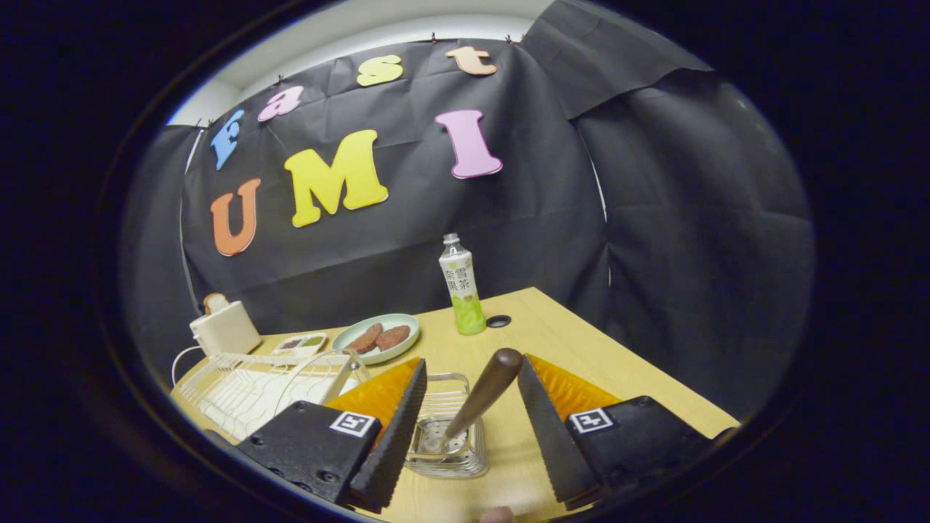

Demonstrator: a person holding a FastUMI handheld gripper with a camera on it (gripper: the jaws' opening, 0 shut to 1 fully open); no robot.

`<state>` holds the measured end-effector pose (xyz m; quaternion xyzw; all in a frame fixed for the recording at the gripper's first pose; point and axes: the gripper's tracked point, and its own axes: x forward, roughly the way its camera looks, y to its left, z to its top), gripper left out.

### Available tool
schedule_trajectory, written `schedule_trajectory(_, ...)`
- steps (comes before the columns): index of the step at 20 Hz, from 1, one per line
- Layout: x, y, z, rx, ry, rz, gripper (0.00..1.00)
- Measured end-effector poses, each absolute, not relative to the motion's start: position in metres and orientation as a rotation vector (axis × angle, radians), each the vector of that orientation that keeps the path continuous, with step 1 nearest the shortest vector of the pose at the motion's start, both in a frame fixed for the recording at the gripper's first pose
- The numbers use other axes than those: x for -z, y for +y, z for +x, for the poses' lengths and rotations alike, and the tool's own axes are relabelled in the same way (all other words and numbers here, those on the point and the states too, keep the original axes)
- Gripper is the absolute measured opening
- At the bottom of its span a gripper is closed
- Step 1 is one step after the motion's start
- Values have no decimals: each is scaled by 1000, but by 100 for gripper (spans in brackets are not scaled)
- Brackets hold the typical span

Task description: Take the plate from the dish rack, then take the spoon from the basket and place it into the plate.

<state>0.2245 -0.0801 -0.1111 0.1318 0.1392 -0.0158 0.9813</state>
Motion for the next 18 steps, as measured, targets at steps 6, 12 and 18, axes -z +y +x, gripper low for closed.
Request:
schedule_trajectory(6, 92, -64, 215, -11, 254, 264, 32)
schedule_trajectory(12, 64, -61, 200, -1, 214, 242, 15)
schedule_trajectory(18, -7, -56, 174, 20, 105, 208, 13)
